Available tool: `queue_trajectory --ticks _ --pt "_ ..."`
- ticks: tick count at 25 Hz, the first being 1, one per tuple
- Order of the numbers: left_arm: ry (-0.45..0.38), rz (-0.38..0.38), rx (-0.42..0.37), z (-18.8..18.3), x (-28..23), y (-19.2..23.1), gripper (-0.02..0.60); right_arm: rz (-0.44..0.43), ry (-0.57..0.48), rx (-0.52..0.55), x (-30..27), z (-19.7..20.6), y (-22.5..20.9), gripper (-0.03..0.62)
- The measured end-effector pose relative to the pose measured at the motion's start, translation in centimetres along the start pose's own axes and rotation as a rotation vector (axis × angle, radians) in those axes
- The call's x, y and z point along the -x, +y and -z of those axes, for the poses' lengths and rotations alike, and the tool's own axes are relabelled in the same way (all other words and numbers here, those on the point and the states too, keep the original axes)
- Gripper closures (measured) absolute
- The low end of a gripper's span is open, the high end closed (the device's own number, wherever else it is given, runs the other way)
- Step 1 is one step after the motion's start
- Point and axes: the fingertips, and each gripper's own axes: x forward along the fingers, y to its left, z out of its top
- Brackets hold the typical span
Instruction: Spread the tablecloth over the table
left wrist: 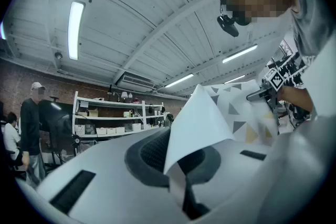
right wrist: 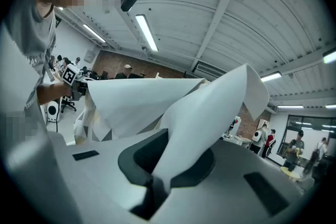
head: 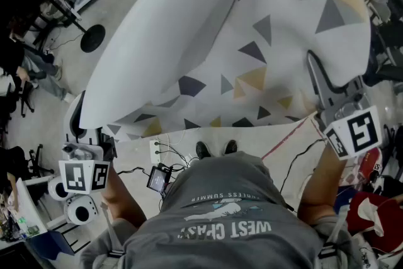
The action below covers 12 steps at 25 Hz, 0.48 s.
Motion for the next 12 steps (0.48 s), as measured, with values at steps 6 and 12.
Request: queue_trajectory --ticks 6,12 --pt "0.001 0.014 0.003 0.5 -0.9 0.4 0.581 0.015 0.014 0.004 -0.8 0.4 -0.2 0.582" --pt "0.0 0.029 0.004 0.9 -1.7 0.5 0.581 0.053 0.006 -0.025 -0.9 0.5 -0.6 0.58"
